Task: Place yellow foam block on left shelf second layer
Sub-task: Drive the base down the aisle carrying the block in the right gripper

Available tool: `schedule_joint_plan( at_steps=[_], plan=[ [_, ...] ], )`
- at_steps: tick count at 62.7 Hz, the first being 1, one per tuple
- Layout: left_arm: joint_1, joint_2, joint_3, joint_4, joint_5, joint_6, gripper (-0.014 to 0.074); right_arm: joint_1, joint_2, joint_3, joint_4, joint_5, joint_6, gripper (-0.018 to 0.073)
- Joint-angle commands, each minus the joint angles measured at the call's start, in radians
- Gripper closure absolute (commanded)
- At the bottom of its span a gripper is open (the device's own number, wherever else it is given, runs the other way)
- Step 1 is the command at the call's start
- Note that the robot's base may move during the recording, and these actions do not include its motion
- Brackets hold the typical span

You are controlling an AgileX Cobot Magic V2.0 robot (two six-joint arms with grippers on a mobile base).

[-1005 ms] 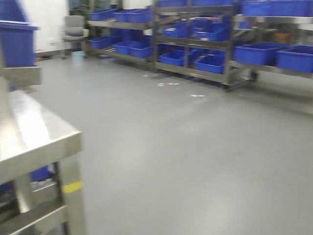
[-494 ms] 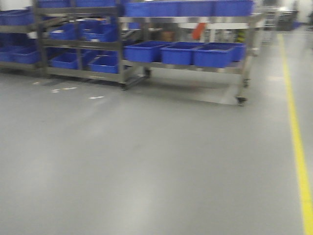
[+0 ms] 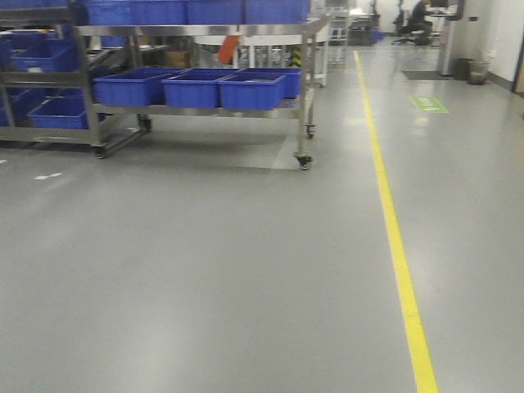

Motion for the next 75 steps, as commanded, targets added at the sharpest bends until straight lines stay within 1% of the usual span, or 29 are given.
schedule_joint_plan(
  at_steps=[1,75],
  plan=[
    [0.002,-0.018,0.028,-0.006,-0.081,-0.003,0.0472,-0.007,0.009,-0.029,-0.011,-0.092,-0.007,0.0063],
    [0.002,-0.018,0.028,-0.006,-0.081,-0.003,0.0472,-0.007,0.009,-0.029,-0.011,-0.092,-0.007,0.0063]
  ],
)
